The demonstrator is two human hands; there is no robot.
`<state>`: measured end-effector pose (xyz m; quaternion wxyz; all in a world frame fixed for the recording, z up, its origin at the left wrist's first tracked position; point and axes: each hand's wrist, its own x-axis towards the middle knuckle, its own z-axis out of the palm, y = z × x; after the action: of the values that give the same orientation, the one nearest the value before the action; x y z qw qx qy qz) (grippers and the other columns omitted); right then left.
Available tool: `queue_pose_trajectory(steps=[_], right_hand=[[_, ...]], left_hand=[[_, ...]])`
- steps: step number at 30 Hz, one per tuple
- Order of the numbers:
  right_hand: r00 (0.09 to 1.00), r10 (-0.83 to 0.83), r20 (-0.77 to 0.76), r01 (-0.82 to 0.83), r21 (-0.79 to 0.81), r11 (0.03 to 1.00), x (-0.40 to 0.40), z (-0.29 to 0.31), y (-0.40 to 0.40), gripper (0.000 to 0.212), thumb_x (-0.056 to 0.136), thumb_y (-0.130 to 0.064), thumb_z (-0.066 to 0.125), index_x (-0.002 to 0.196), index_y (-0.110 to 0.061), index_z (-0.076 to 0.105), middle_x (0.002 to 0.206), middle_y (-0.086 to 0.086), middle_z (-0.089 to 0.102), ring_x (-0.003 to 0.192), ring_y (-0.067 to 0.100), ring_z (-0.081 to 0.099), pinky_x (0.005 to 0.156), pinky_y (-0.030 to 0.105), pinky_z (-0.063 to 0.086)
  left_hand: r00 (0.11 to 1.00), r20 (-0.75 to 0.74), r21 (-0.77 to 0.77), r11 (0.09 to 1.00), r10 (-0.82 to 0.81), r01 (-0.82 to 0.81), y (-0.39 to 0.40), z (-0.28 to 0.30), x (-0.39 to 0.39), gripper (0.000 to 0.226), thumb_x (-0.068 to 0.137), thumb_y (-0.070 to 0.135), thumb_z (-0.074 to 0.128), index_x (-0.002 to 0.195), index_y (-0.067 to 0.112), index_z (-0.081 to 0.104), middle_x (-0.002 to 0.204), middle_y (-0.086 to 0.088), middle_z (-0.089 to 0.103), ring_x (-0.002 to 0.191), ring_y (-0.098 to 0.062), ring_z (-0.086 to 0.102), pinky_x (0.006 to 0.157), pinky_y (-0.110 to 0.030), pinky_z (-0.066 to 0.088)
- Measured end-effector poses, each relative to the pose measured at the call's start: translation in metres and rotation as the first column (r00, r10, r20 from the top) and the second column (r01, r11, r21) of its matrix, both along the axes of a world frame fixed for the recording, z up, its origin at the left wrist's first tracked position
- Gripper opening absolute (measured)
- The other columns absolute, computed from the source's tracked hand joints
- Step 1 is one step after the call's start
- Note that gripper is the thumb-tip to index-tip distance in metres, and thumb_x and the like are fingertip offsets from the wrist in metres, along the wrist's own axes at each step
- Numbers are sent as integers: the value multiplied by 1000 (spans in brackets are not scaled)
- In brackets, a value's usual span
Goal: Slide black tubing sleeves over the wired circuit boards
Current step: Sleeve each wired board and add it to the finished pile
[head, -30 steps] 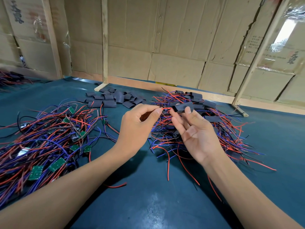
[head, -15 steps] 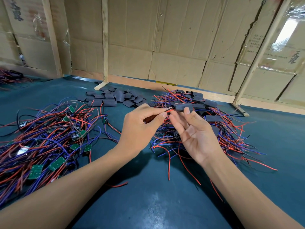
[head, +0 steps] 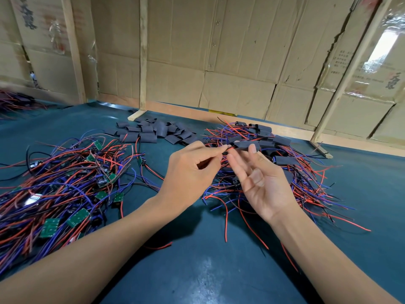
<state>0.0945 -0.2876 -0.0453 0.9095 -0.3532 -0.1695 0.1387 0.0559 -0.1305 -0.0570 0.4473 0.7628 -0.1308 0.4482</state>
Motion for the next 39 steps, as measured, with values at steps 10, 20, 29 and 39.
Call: queue_pose_trajectory(steps=[10, 20, 29, 39], right_hand=[[990, -72, 122, 104, -273, 956, -4, 1, 1, 15, 82, -14, 75, 72, -15, 63, 83, 10, 67, 93, 35, 74, 77, 38, 60], [939, -278, 202, 326, -269, 906, 3, 4, -2, 20, 78, -4, 73, 96, 3, 69, 87, 15, 74, 70, 21, 70, 67, 28, 60], [864, -499, 59, 500, -6, 866, 18, 18, -28, 18, 85, 11, 69, 88, -5, 62, 73, 8, 71, 64, 18, 66, 66, 29, 58], [871, -482, 100, 486, -19, 874, 20, 16, -27, 29, 85, 9, 71, 66, -13, 73, 70, 6, 67, 58, 15, 61, 66, 28, 58]], left_hand=[[996, 69, 154, 986, 49, -59, 2, -2, -1, 15, 88, 1, 71, 99, 8, 78, 74, -1, 57, 62, -12, 53, 60, -16, 38], [946, -288, -20, 988, -152, 152, 2, -2, 0, 41, 86, 14, 72, 115, 23, 45, 100, 8, 55, 85, -1, 55, 73, -9, 42], [869, -350, 728, 686, 349, 17, 37, 1, 11, 26, 92, 53, 56, 104, 31, 66, 98, 11, 63, 101, -15, 58, 87, -33, 42], [917, -387, 308, 924, -94, 225, 22, -7, 8, 42, 88, 20, 74, 128, 28, 65, 91, 23, 60, 81, 3, 58, 73, -6, 41]])
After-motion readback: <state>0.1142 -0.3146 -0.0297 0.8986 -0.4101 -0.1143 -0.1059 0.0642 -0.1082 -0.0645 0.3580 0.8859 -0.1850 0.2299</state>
